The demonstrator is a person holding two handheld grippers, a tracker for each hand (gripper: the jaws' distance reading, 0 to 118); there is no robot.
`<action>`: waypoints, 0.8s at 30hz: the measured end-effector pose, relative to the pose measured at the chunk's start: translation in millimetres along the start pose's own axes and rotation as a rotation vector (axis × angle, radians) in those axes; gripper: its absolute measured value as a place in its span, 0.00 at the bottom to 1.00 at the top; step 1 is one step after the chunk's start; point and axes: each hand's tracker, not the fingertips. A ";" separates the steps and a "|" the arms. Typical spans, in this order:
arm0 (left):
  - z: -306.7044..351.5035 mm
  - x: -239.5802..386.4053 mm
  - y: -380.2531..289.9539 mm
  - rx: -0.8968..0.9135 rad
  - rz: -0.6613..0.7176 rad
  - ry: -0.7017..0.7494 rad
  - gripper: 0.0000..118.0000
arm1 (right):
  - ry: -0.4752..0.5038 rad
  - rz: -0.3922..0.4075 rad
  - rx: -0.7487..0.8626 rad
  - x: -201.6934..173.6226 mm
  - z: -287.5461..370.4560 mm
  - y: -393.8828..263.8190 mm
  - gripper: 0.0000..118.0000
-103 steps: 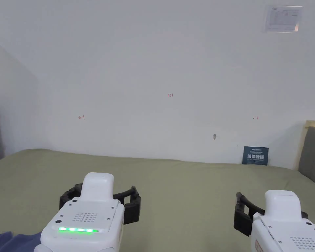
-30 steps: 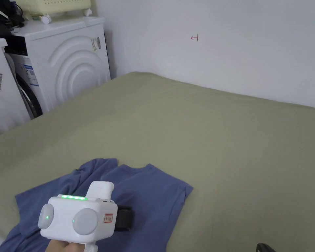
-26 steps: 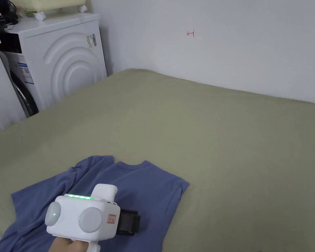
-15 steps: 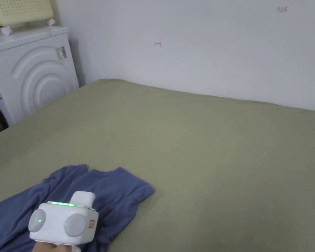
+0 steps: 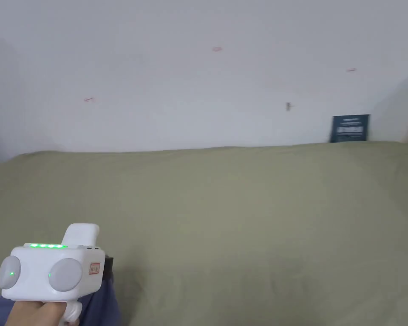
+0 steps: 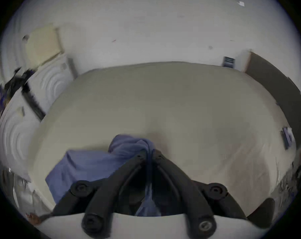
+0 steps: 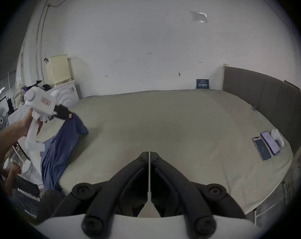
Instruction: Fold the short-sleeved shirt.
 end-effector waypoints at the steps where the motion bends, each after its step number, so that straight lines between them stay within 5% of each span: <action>1: 0.1 20.8 10.9 0.011 -0.014 -0.049 0.02 | -0.016 -0.022 0.002 5.0 2.5 -0.3 0.04; 13: -46.6 291.9 51.8 -0.031 -0.185 -0.477 0.02 | -0.170 -0.102 -0.059 69.9 5.2 -10.3 0.04; 21: -119.6 324.2 12.0 -0.177 -0.153 -0.456 0.03 | -0.218 -0.136 -0.090 94.6 -3.4 -16.0 0.04; 22: -119.6 317.7 9.6 -0.174 -0.134 -0.460 0.12 | -0.217 -0.146 -0.090 95.3 -2.8 -15.6 0.04; 24: -108.6 298.0 9.4 -0.150 -0.098 -0.475 0.84 | -0.224 -0.159 -0.078 92.3 -0.4 -13.5 0.04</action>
